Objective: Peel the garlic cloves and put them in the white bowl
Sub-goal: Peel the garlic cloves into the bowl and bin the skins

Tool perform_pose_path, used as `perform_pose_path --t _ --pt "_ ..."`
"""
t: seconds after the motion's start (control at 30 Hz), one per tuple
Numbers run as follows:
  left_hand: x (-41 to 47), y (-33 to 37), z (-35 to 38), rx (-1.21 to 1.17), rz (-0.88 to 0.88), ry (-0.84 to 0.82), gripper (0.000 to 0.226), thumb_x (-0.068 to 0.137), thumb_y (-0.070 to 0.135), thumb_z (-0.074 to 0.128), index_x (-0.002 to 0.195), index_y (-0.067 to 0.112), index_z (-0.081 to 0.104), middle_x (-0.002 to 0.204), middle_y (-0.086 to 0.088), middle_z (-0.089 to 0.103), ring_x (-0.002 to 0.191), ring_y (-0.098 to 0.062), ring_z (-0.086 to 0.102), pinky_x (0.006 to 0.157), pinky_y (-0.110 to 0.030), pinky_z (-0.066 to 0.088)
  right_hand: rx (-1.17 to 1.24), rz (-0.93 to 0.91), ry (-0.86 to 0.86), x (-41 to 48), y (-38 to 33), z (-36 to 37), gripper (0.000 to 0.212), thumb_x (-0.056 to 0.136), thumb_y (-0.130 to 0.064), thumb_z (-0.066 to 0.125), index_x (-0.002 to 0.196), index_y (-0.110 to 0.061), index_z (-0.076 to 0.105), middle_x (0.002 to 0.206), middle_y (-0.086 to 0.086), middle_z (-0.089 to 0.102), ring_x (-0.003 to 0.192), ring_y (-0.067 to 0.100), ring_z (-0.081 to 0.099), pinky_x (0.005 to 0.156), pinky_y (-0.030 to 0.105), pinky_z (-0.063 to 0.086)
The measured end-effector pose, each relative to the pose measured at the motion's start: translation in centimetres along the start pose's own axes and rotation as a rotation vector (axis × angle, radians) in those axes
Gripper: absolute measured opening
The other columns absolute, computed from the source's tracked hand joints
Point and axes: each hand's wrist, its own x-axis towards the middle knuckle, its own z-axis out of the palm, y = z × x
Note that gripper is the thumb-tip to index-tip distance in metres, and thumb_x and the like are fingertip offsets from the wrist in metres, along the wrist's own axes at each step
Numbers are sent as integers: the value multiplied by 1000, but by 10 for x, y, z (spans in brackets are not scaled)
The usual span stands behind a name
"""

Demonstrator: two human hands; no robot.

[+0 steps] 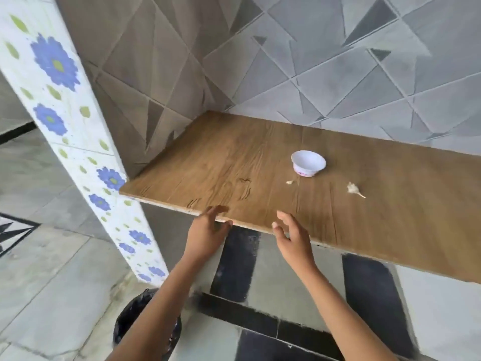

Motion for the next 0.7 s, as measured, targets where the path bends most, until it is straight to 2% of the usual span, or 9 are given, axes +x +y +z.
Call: perform_pose_path --t 0.1,0.2,0.3,0.4,0.53,0.63,0.7 --pt "31 34 43 -14 98 -76 29 87 21 66 115 16 65 120 -2 64 104 -24 62 83 -28 43 -40 36 124 17 35 -41 33 92 -15 58 124 -4 58 124 9 62 117 26 56 98 34 42" --pt "65 61 90 19 149 -107 29 85 22 67 114 18 66 118 -2 65 106 -22 61 85 -27 44 -98 86 163 41 72 -74 35 93 -18 57 126 -6 56 126 8 61 118 26 55 98 32 40" --pt "98 81 131 55 124 -98 28 86 18 65 114 16 66 117 -4 65 102 -22 62 84 -27 46 -186 99 131 65 103 -96 36 94 -21 55 128 -9 54 127 7 60 114 28 56 90 29 40" --pt "132 95 164 69 -9 -56 28 86 9 63 113 10 67 114 -8 67 98 -24 64 82 -26 46 -248 25 67 88 133 -107 37 93 -21 53 125 -3 56 121 13 62 106 33 59 83 32 44" --pt "160 100 192 120 -132 -51 32 85 5 59 116 7 66 115 -14 66 99 -30 63 82 -29 45 -395 -89 -54 107 162 -114 53 88 -36 37 118 0 61 119 18 62 111 38 58 93 49 47" --pt "169 101 204 157 -150 -64 31 85 5 57 114 6 67 115 -12 66 102 -30 63 86 -32 47 -554 -152 -98 117 171 -122 55 88 -40 34 118 -3 62 126 17 60 118 35 56 99 50 42" --pt "174 103 212 199 -109 -83 25 83 4 55 103 3 70 107 -15 67 96 -32 62 80 -36 49 -570 -139 -102 121 174 -125 56 88 -41 34 119 -3 62 128 16 59 120 33 55 101 49 39"
